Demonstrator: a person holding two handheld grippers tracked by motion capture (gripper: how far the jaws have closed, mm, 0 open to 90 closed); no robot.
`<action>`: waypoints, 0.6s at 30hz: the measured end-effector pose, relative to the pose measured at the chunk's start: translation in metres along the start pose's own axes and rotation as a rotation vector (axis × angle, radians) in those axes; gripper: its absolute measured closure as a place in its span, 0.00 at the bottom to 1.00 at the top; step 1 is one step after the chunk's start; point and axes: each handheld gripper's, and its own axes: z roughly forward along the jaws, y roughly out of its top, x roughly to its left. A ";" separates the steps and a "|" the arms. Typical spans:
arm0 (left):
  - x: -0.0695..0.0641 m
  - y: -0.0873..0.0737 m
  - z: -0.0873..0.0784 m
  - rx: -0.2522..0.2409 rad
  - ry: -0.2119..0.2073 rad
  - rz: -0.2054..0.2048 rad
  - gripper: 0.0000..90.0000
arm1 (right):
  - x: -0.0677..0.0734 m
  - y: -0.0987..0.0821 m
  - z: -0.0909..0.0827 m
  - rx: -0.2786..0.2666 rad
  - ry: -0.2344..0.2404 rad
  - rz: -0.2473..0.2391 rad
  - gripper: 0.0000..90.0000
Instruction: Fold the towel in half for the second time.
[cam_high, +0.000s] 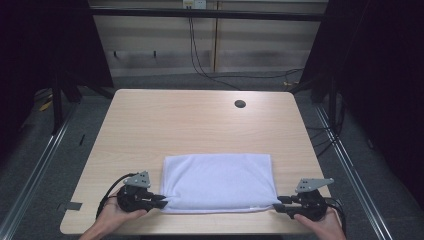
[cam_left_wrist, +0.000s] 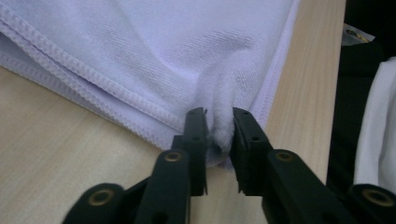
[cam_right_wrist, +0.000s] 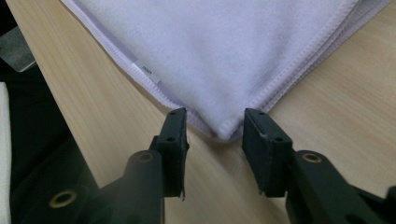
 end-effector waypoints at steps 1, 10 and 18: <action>-0.001 -0.001 -0.004 -0.033 0.024 0.004 0.79 | 0.000 -0.001 0.000 -0.011 0.002 -0.002 0.64; 0.028 -0.001 -0.042 -0.358 0.208 -0.210 0.52 | -0.015 0.014 -0.024 -0.333 -0.112 0.084 0.41; 0.037 -0.010 -0.044 -0.322 0.239 -0.231 0.42 | -0.035 0.009 -0.022 -0.338 -0.249 0.135 0.33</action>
